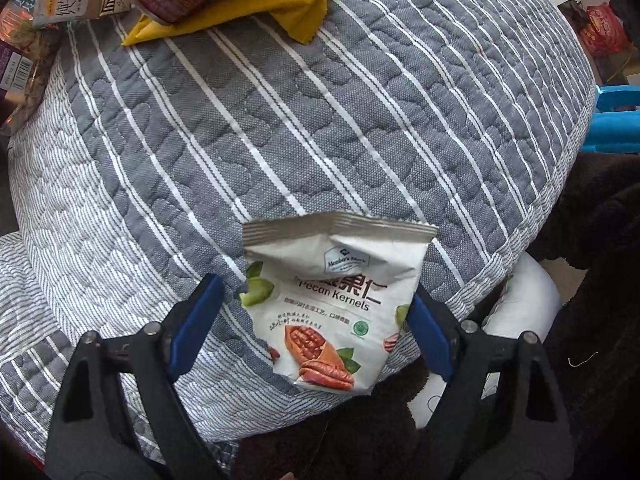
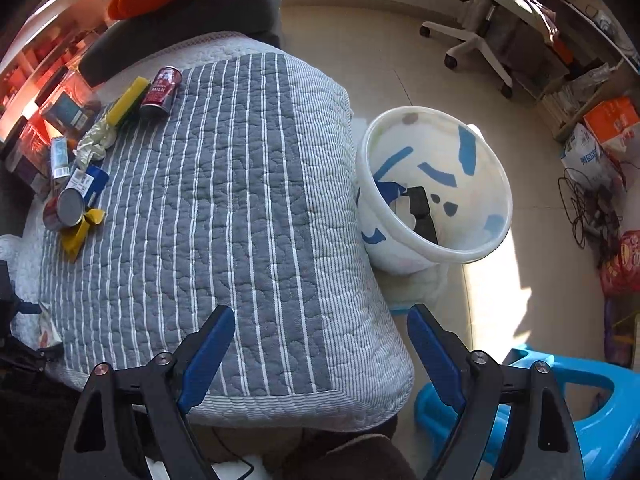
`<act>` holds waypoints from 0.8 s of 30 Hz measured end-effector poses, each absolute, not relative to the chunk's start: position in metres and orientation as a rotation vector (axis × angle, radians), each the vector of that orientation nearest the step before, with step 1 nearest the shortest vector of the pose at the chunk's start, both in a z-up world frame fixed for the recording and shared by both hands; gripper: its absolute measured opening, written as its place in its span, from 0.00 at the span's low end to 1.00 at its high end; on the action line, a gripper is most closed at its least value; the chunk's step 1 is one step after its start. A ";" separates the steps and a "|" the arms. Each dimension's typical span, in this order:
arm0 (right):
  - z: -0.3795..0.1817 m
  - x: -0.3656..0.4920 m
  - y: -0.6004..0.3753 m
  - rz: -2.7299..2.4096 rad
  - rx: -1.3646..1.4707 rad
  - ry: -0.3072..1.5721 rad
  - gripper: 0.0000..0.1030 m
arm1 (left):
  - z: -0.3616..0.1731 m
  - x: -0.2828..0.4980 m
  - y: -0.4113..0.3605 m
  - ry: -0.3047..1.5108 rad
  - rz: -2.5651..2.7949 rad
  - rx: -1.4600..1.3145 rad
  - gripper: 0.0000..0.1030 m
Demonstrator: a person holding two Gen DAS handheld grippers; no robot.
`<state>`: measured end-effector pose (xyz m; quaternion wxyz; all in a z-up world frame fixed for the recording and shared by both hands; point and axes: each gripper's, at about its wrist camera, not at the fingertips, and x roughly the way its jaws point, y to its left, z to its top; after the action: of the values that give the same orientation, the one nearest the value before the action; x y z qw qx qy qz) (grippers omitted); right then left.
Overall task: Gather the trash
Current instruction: 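Grasp the pecan snack bag with the left gripper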
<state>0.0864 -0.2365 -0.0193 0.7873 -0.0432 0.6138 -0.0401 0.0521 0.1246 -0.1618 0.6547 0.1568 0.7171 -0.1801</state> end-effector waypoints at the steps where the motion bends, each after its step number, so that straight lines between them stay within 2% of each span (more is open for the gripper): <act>1: -0.020 0.087 -0.235 -0.084 -0.097 1.323 0.87 | -0.163 0.055 0.127 1.620 -0.409 0.332 0.83; 4: -0.021 0.088 -0.228 -0.074 -0.109 1.323 0.87 | -0.163 0.064 0.137 1.595 -0.390 0.267 0.71; 9: -0.024 0.093 -0.216 -0.062 -0.127 1.324 0.87 | -0.160 0.079 0.156 1.558 -0.348 0.149 0.61; 14: -0.028 0.103 -0.197 -0.051 -0.141 1.320 0.87 | -0.134 0.107 0.179 1.447 -0.256 0.024 0.60; 24: -0.038 0.133 -0.112 0.047 -0.157 1.297 0.87 | -0.080 0.120 0.221 1.291 -0.083 -0.015 0.58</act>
<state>0.1331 -0.1122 -0.0380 0.7939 -0.0732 0.6032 0.0220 0.1197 0.2206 -0.0798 0.7981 -0.0068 0.6012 -0.0384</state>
